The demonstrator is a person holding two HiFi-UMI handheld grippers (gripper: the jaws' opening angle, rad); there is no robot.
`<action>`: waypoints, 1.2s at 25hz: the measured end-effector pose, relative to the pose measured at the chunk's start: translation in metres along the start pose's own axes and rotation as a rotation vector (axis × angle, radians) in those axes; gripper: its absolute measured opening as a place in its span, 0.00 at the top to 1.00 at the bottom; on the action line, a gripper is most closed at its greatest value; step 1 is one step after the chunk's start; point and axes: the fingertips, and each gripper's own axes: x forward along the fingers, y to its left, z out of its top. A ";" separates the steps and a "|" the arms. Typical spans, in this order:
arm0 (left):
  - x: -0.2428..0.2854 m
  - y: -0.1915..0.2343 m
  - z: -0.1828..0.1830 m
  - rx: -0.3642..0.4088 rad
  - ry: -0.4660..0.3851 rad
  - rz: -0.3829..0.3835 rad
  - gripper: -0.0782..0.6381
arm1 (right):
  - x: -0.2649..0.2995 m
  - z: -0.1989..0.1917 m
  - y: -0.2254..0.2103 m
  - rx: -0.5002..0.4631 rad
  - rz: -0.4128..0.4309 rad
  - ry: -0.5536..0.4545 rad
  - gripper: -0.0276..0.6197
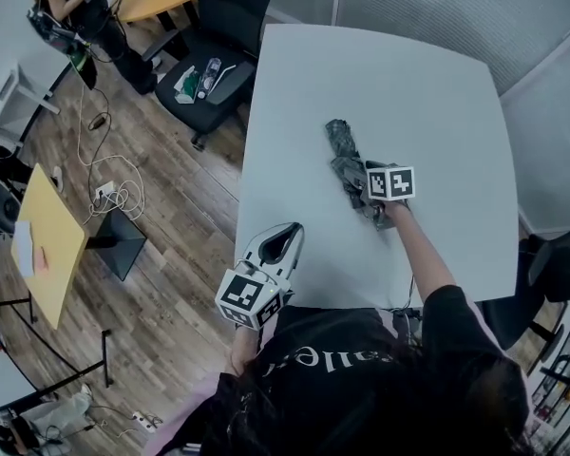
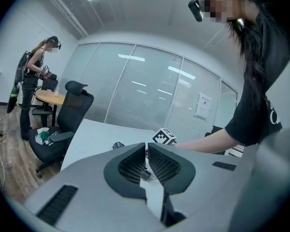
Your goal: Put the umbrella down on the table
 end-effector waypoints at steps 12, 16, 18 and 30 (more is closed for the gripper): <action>0.003 -0.013 -0.007 0.037 0.024 -0.105 0.85 | -0.101 -0.013 0.057 0.108 0.122 -0.260 0.57; 0.008 -0.019 -0.011 0.039 0.037 -0.142 0.85 | -0.129 -0.022 0.082 0.139 0.150 -0.319 0.61; 0.011 -0.024 -0.011 0.045 0.040 -0.158 0.85 | -0.139 -0.028 0.092 0.151 0.159 -0.342 0.63; 0.021 -0.065 -0.015 0.070 0.041 -0.188 0.85 | -0.186 -0.061 0.112 0.163 0.200 -0.394 0.76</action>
